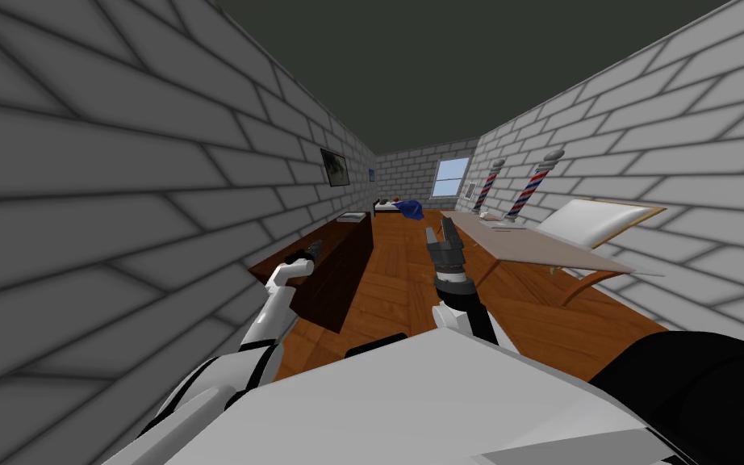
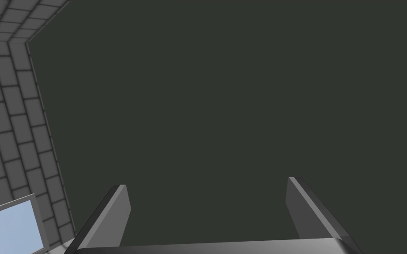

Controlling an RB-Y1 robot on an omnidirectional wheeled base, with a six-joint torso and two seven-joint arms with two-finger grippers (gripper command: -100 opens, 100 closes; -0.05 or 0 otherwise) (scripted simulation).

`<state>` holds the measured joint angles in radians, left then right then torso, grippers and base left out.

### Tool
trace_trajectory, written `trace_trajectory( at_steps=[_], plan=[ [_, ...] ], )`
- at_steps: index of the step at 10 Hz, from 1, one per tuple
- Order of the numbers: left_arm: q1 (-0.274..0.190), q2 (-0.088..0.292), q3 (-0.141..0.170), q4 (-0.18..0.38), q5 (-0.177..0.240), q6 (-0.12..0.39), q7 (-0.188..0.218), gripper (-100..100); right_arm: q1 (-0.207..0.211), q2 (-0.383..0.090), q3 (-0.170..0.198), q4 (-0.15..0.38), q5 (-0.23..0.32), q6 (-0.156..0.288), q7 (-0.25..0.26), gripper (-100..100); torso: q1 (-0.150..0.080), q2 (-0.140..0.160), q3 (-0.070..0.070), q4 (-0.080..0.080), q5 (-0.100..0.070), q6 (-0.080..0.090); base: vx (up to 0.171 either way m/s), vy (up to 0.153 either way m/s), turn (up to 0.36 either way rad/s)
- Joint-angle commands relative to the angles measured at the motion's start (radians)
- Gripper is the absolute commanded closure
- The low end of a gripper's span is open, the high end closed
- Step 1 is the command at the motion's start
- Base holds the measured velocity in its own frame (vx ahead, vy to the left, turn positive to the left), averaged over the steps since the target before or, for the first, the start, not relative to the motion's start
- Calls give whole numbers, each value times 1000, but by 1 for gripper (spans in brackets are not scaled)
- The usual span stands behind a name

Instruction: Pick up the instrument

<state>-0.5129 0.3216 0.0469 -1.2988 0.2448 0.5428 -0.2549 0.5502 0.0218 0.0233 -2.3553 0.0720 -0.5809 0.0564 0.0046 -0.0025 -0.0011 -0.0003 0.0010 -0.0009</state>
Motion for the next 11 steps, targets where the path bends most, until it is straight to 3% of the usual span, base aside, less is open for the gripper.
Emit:
trace_trajectory(
  at_steps=[1, 2, 3, 4, 5, 6, 7, 9, 10, 11],
  plan=[
    [-27, 8, -5, 50, 8, 39, -14, -100, 0, 0, 0, 0, 0, 0, 0, 0, 0, 0, 0, 0, 0, 0, 21, 42, -14],
    [-27, 8, -5, 65, 8, 39, -14, -100, 0, 0, 0, 0, 0, 0, 0, 0, 0, 0, 0, 0, 0, 0, 10, 17, 1],
    [-73, 23, -15, 119, 20, 77, -36, -100, 0, 0, 0, 0, 0, 0, 0, 0, -2, 0, 0, 0, 0, 0, 21, 27, -14],
    [-73, 23, -15, 131, 20, 91, -36, -100, 0, 0, 0, 0, 0, 0, 0, 0, -1, 0, 0, 0, 0, 0, 26, 36, -14],
    [-117, 38, -25, 180, 31, 120, -58, -100, 0, 0, 0, 0, 0, 0, 0, 0, -1, 0, 0, 0, 0, 0, 32, 47, -18],
    [-117, 38, -25, 196, 31, 142, -58, -100, 0, 0, 0, 0, 0, 0, 0, 0, 0, -1, 0, 0, 0, 0, 30, 43, -10],
    [-158, 53, -36, 227, 42, 175, -79, -100, 0, 0, 0, 0, 0, 0, 0, 0, 0, -1, 0, 0, 0, 0, 50, 54, -8],
    [-158, 53, -36, 261, 42, 191, -79, -100, 0, 0, 0, 0, 0, 0, 0, 0, 0, -2, -1, -1, 0, 0, 31, 36, -6],
    [-197, 69, -48, 296, 53, 238, -100, -100, 0, 0, 0, 0, 0, 0, 0, 0, -1, 0, 0, 0, 0, 0, 37, 27, -4],
    [-197, 69, -48, 324, 53, 238, -100, -100, 0, 0, 0, 0, 0, 0, 0, 0, -1, -1, -1, 0, 0, 0, 43, 26, -14]
  ],
)
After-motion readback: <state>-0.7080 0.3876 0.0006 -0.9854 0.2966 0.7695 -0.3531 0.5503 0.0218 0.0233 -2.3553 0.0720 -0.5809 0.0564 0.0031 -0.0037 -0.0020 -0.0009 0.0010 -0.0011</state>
